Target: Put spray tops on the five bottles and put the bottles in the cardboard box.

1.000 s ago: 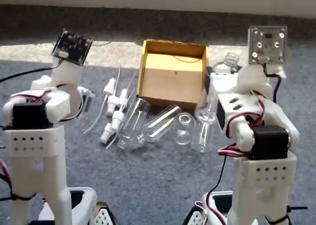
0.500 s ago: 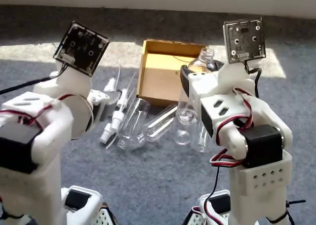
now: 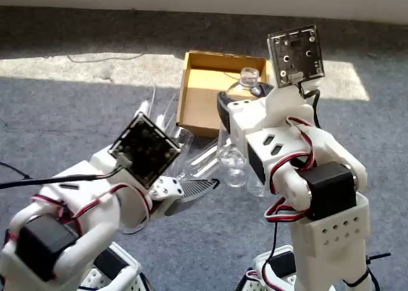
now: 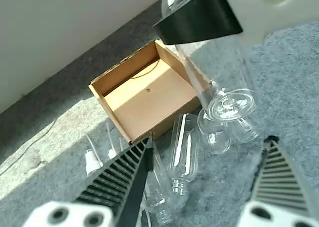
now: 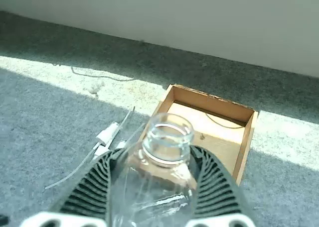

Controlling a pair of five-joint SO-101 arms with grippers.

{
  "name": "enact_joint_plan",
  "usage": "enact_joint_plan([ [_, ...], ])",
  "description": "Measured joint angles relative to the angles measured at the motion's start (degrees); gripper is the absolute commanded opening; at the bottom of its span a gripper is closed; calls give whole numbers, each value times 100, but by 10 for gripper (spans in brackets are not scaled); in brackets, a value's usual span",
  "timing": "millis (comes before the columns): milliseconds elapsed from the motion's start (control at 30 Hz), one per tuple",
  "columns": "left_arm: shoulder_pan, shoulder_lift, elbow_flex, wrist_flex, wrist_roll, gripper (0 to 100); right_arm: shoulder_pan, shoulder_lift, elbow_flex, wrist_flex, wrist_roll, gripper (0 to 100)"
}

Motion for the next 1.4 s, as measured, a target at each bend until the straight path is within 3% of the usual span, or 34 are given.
enact_joint_plan([
  [167, 352, -774, 1196, -1055, 0, 319, -290, 0, 0, 53, -387, 4],
  [467, -44, -993, 2936, -2725, 9, 319, -659, 0, 0, 695, -343, 4],
  [900, -457, -1002, 3059, -2919, 9, 319, -738, 0, -9, 835, -9, 4],
  [1033, -185, -1029, 3059, -2831, 9, 319, -62, 53, -9, 484, 396, 4],
  [1400, -114, -1037, 2804, -2444, 9, 319, 3815, 2242, -9, -246, 2497, 4],
])
